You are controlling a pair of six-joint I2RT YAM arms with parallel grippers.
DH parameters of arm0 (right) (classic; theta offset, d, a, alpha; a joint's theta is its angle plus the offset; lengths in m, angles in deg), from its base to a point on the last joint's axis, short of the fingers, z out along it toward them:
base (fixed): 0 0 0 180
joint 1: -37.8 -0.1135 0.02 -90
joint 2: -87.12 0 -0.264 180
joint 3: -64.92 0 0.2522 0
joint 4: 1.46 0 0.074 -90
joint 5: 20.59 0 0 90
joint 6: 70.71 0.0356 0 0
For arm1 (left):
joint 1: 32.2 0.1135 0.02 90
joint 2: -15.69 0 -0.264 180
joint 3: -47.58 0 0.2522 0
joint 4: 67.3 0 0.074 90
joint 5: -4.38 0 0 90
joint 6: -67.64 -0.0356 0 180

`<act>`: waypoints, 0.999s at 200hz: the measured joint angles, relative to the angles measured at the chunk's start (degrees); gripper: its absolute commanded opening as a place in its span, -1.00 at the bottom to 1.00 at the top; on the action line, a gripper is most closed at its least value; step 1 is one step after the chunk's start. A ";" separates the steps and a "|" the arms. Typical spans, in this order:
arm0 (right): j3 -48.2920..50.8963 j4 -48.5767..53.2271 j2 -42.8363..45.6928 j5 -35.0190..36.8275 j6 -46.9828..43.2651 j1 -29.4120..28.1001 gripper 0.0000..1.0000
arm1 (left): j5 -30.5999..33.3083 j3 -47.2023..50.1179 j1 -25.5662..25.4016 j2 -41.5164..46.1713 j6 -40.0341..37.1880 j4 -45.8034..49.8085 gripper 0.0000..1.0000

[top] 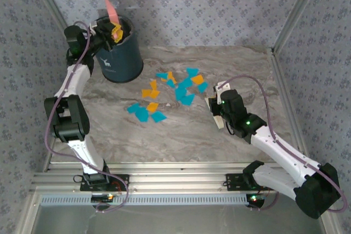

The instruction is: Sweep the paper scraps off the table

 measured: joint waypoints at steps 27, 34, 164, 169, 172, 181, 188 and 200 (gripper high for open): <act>0.00 0.02 0.00 0.00 0.00 0.00 -1.00 | 0.76 1.53 -0.02 -0.07 6.49 -6.80 -1.00; 0.00 0.00 0.00 0.00 -0.02 0.00 -1.00 | 0.92 1.66 -0.07 -0.13 7.80 -8.26 -1.00; 0.07 0.00 0.00 0.00 -0.02 -0.02 -1.00 | 1.70 2.97 -1.51 -0.85 12.07 -13.53 -1.00; 0.07 0.00 0.00 0.00 -0.02 -0.02 -1.00 | 1.42 2.73 -1.51 -0.83 10.80 -11.96 -1.00; 0.07 0.00 0.00 0.00 0.00 -0.02 -1.00 | 1.09 2.45 -1.51 -0.83 9.51 -10.45 -1.00; 0.07 0.00 0.00 0.00 0.00 -0.02 -1.00 | 0.63 1.57 -1.51 -0.83 6.14 -6.62 -1.00; 0.07 0.00 0.00 -0.02 0.00 -0.02 -1.00 | 0.24 0.63 -1.51 -0.74 3.08 -3.19 -1.00; 0.07 0.00 0.00 -0.02 0.00 -0.02 -1.00 | -0.35 -1.40 -1.51 -0.44 -2.71 3.61 -1.00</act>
